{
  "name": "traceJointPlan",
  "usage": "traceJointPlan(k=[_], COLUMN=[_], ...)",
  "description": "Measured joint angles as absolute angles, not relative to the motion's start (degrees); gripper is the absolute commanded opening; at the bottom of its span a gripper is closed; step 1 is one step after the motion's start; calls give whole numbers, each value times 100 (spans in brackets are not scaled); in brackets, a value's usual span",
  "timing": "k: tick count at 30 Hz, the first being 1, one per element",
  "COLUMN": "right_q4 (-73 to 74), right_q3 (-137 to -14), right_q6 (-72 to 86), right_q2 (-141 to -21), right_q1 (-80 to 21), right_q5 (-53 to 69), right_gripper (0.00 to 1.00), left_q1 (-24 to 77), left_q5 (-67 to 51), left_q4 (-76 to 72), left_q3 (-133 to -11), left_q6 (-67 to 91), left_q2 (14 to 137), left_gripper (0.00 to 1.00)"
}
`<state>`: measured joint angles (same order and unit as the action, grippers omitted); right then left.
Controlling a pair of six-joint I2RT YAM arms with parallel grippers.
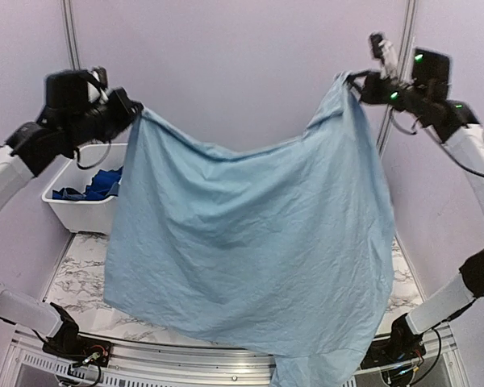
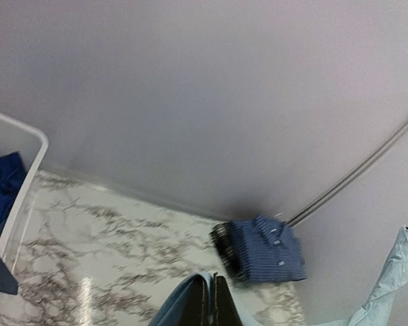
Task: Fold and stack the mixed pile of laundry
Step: Flatten out the crumpled T-shirt at the center of the board.
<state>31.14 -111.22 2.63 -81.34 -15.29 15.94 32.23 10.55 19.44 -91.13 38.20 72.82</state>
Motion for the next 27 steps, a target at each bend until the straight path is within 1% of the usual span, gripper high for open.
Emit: traceJointPlan(k=[1,2,3,4,5,6,7,8,9,10,12,15,18,20,24,27], right_q4=[2963,2882,2851,2847,2836,2923,3011,3153,3262,3336,3424,3599,3730,3658,3557,3522], right_q3=[-10680,-10328,-10147,-10060,-10079,-10228,-10416,-10733,-11039,-11266,-11380,-11389,-11271,-10724,-9229,-8353], right_q6=[191,117,60,-38,-71,-113,-139,-156,-167,-154,-148,-126,-51,64,301,410], right_q2=[-8333,-8611,-8888,-9317,-9756,-10215,-10597,-11059,-11445,-11719,-11883,-11714,-11336,-10838,-9835,-9572], right_q1=[-1529,-1525,-1522,-1518,-1518,-1516,-1518,-1518,-1518,-1516,-1514,-1511,-1511,-1514,-1529,-1555], right_q5=[1540,1481,1428,1334,1256,1157,1072,943,825,711,543,436,609,904,1391,1575], right_gripper=[0,8,23,35,50,58,65,75,87,96,96,86,79,78,75,73], left_q1=[3212,3188,3144,3087,3009,2902,2770,2655,2495,2423,2257,2272,2399,2515,2867,3151], left_q5=[1205,1321,1463,1588,1702,1798,1870,1942,2025,2071,2137,2134,1900,1662,1168,777], left_q4=[1951,1964,1964,1975,2010,2082,2161,2270,2464,2561,2775,2893,2882,2875,2875,2882], left_q3=[-8827,-8624,-8423,-8278,-8195,-8178,-8195,-8256,-8418,-8532,-8842,-9080,-9113,-9056,-8807,-8707], left_q6=[3809,3804,3791,3774,3745,3750,3758,3760,3763,3739,3656,3457,3249,3074,2751,2598], left_q2=[7428,7588,7802,8053,8329,8635,8941,9190,9537,9743,10086,10095,9913,9802,9793,10101], left_gripper=[0,5,18,32,47,68,88,97,99,99,99,99,99,99,99,99])
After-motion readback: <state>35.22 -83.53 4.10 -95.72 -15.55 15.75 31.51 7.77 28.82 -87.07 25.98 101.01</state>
